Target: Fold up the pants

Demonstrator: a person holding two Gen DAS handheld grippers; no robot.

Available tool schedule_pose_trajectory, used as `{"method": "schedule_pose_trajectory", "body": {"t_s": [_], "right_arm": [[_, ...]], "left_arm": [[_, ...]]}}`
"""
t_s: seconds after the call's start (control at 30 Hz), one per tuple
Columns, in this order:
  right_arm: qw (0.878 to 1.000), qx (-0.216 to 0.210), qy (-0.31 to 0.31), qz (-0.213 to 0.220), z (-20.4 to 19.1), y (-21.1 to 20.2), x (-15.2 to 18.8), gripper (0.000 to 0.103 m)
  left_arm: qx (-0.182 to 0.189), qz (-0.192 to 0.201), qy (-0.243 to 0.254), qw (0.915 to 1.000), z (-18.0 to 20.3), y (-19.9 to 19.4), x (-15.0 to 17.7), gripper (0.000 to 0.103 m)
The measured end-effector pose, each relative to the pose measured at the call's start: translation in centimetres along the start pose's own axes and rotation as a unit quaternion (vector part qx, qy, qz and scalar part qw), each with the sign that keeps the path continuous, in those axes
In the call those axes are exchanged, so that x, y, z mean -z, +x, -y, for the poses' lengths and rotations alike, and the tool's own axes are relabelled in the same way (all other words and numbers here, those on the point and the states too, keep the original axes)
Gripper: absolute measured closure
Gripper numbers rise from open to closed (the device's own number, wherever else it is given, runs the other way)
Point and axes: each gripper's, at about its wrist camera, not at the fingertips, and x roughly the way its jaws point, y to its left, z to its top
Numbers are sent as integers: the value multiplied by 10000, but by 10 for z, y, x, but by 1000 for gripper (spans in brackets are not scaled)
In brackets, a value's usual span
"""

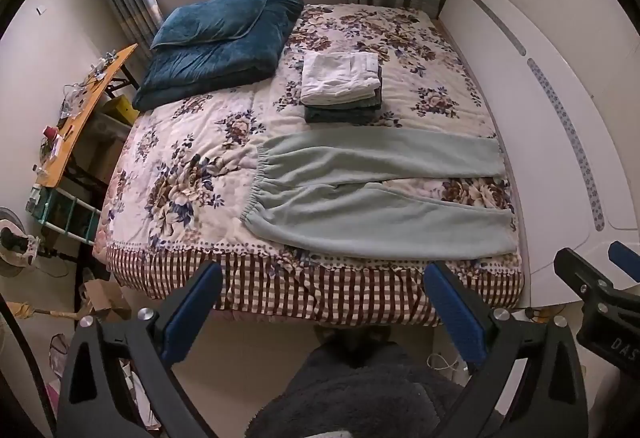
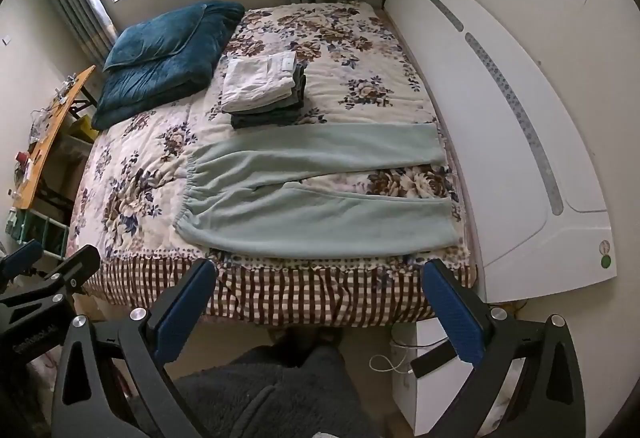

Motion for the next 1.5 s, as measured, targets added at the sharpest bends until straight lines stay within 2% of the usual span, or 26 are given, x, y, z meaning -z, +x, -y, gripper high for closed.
{"method": "schedule_pose_trajectory", "body": {"t_s": [0.43,1.5], "right_arm": [[10000,-9,-16,-22,-1,-1,-4,0],[10000,-12,-21,14,1,-1,-7,0]], "left_arm": [[-53,80,-84,9999,-14,-6,10,0],[-45,105,-95,9999,-12,-8,1,0]]}}
